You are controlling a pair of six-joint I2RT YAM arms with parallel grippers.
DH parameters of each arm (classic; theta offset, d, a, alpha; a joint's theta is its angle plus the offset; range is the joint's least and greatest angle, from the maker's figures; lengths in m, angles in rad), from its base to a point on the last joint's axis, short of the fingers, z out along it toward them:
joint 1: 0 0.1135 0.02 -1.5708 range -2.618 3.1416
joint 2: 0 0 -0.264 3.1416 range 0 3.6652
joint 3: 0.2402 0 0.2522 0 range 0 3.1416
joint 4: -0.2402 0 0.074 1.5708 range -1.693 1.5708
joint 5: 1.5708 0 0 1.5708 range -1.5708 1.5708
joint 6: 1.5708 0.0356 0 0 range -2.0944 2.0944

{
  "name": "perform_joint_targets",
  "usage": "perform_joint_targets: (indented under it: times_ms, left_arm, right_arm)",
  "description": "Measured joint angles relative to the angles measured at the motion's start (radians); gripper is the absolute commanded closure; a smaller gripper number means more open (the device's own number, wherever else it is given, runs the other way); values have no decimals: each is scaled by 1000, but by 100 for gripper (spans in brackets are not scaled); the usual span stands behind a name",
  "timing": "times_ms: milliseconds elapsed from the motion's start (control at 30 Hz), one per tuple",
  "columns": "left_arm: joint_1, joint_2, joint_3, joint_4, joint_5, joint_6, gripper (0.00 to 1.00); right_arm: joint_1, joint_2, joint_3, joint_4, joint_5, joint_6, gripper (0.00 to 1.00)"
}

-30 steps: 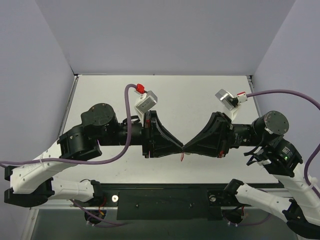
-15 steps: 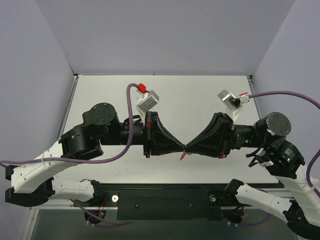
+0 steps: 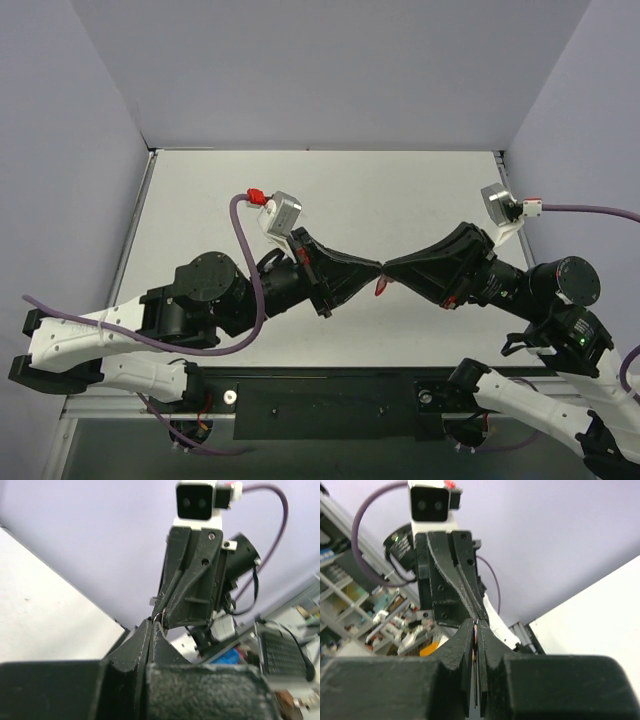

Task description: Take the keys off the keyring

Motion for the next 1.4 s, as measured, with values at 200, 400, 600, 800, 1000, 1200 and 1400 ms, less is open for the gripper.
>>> perform_joint_targets:
  times_ms: [200,400,600,800,1000,1200,1400]
  left_arm:
    - [-68,28,-48,179,-289,44,100]
    - [-112,63,-49,312,-431,84,100]
    - [-190,106,-52,435,-630,161,100]
    - [-256,166,-69,623,-814,265,100]
    - [-337,239,-69,676,-778,298,100]
    - [-336,241,-68,603,-762,307,100]
    - [-329,198,6,349,-702,288,94]
  right_arm:
    - [19,-26,-93,140,164,54,100]
    - [63,-26,-114,219,277,63,100]
    - [81,-41,-154,257,336,79,100]
    - [85,-59,-183,260,373,90,100]
    - [76,-41,-216,183,504,77,100]
    - [76,-35,-217,126,529,60,100]
    - [76,-58,-203,43,534,13,100]
